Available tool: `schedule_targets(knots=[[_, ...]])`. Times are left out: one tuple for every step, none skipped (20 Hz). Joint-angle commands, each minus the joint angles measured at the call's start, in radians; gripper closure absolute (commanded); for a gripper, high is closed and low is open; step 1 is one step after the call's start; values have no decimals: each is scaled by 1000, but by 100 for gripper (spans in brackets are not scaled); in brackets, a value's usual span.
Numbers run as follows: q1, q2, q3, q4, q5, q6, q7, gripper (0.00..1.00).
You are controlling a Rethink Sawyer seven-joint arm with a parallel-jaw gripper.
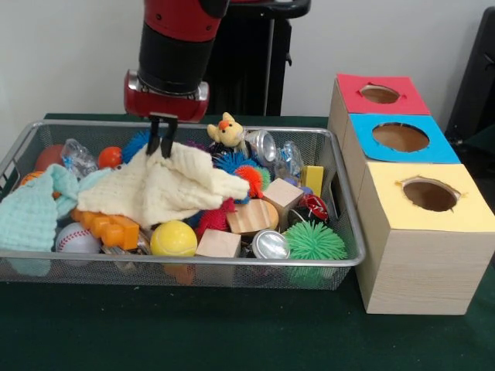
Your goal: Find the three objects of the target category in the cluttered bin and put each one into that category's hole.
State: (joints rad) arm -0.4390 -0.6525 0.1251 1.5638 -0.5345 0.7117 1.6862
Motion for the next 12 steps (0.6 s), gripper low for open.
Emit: schedule_targets(knots=[[-10, -59, -11, -78, -73, 154, -148, 100], [-12, -62, -9, -78, -75, 156, -152, 100], [-16, -62, -7, -79, -76, 156, -156, 100], [-20, -66, -6, -76, -79, 151, -160, 100], [-22, -67, -5, -77, -80, 147, -162, 100], [-25, -64, -2, -84, -81, 143, -165, 100], [-28, -63, 0, -89, -83, 143, -168, 100], [-31, -64, 3, -95, -87, 140, -174, 100], [-31, -62, 7, -105, -92, 139, -179, 100], [-29, -57, 12, -119, -97, 141, -183, 100], [-31, -52, 16, -138, -103, 147, -196, 100], [-34, -50, 23, -153, -108, 150, -210, 100]])
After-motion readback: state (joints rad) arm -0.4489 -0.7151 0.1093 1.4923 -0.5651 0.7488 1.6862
